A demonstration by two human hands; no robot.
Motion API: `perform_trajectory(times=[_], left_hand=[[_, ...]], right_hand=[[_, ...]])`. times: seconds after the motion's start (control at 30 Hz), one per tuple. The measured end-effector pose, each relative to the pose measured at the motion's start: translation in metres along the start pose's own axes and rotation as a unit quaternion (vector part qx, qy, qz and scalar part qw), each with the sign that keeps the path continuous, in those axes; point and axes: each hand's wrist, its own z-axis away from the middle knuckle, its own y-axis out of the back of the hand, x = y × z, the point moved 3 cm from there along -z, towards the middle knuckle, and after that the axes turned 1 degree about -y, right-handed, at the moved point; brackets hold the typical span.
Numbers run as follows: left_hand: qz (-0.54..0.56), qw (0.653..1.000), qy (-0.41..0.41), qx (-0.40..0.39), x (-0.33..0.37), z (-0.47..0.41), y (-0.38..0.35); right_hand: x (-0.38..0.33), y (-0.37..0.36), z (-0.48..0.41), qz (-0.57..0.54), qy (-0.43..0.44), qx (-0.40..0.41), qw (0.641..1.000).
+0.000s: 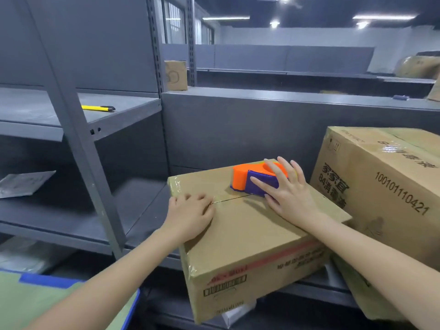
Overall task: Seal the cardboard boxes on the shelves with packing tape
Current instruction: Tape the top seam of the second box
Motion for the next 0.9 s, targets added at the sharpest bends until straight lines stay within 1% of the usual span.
perform_trajectory(times=[0.07, 0.1, 0.17, 0.27, 0.33, 0.4, 0.5, 0.63, 0.73, 0.83, 0.9], left_hand=[[0.049, 0.996, -0.065, 0.022, -0.015, -0.011, 0.011], [0.072, 0.993, -0.090, 0.020, -0.021, -0.020, 0.014], [0.072, 0.991, -0.113, 0.008, -0.029, -0.038, 0.015], [0.038, 0.994, -0.104, -0.001, -0.034, -0.062, 0.010], [0.015, 0.995, -0.100, -0.011, -0.036, -0.076, 0.006], [0.009, 0.996, -0.083, -0.020, -0.040, -0.085, 0.003], [-0.003, 0.998, -0.057, -0.019, -0.046, -0.088, 0.000], [-0.007, 0.998, -0.050, -0.030, -0.049, -0.083, 0.004], [-0.029, 0.998, -0.026, -0.040, -0.046, -0.071, 0.010], [-0.077, 0.997, 0.022, 0.011, -0.041, -0.048, 0.009], [-0.089, 0.993, 0.068, 0.044, -0.037, -0.033, 0.006]], right_hand=[[-0.023, 0.009, 0.004, -0.033, -0.025, 0.015, 0.999], [-0.036, 0.014, 0.004, -0.054, -0.046, 0.006, 0.997], [-0.064, 0.022, 0.002, -0.102, -0.102, -0.038, 0.989], [-0.102, 0.024, -0.006, -0.177, -0.173, -0.185, 0.951], [-0.127, 0.018, -0.011, -0.181, -0.197, -0.277, 0.923], [-0.149, 0.015, -0.016, -0.170, -0.204, -0.347, 0.900], [-0.165, 0.013, -0.020, -0.146, -0.194, -0.402, 0.883], [-0.163, 0.016, -0.018, -0.149, -0.165, -0.417, 0.881], [-0.154, 0.023, -0.013, -0.174, -0.126, -0.428, 0.878], [-0.129, 0.030, -0.001, -0.206, -0.062, -0.433, 0.875], [-0.107, 0.032, 0.005, -0.226, -0.022, -0.438, 0.870]])
